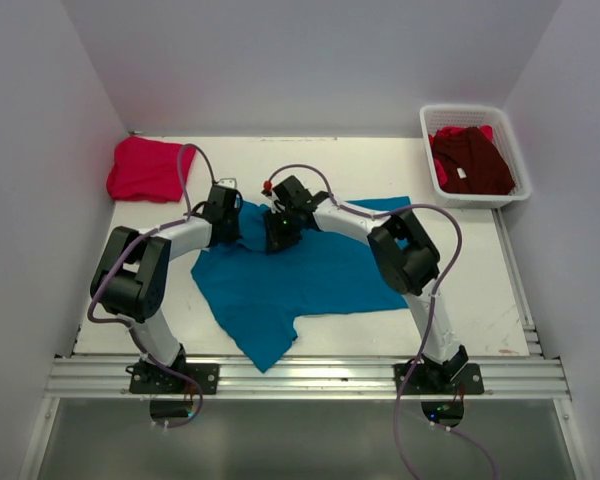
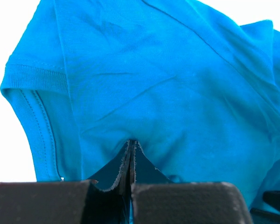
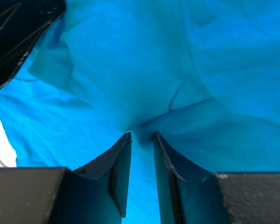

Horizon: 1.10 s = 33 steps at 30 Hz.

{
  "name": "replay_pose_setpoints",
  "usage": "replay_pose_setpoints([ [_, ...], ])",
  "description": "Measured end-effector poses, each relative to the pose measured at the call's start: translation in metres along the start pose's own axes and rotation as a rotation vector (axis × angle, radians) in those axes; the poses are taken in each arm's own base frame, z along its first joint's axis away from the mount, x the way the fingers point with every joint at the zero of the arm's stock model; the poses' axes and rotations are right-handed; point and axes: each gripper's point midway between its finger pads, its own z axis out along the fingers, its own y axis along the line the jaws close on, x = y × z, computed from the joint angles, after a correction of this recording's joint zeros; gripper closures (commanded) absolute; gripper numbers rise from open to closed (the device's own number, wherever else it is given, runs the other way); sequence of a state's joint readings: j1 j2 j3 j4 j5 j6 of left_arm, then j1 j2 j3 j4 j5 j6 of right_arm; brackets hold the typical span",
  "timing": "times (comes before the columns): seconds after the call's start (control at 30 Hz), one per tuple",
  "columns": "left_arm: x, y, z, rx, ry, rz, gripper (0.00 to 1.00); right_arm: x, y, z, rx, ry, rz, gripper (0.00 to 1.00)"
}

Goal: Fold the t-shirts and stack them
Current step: Fold the tshirt

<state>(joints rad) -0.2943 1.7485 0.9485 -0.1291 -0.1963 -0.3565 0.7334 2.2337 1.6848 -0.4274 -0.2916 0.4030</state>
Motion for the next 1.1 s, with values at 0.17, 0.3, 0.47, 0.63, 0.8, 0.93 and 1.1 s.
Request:
replay_pose_setpoints([
  [0.17, 0.0, 0.0, 0.0, 0.0, 0.0, 0.0, 1.0, 0.004, 0.01, 0.002, -0.029, 0.013, -0.016, 0.69],
  [0.3, 0.0, 0.0, 0.0, 0.0, 0.0, 0.0, 1.0, 0.007, 0.019, 0.003, -0.057, 0.019, -0.034, 0.68],
  [0.47, 0.0, 0.0, 0.0, 0.0, 0.0, 0.0, 1.0, 0.005, 0.025, 0.004, -0.067, 0.01, -0.052, 0.68],
  [0.63, 0.0, 0.0, 0.0, 0.0, 0.0, 0.0, 1.0, -0.014, 0.029, -0.003, -0.051, -0.028, -0.073, 0.69],
  [0.8, 0.0, 0.0, 0.0, 0.0, 0.0, 0.0, 1.0, -0.03, 0.023, -0.006, 0.011, -0.072, -0.082, 0.69],
  [0.93, 0.0, 0.0, 0.0, 0.0, 0.0, 0.0, 1.0, -0.028, 0.014, -0.007, 0.061, -0.064, -0.079, 0.7],
  [1.1, 0.0, 0.0, 0.0, 0.0, 0.0, 0.0, 1.0, -0.025, 0.007, -0.007, 0.092, -0.058, -0.078, 0.72],
])
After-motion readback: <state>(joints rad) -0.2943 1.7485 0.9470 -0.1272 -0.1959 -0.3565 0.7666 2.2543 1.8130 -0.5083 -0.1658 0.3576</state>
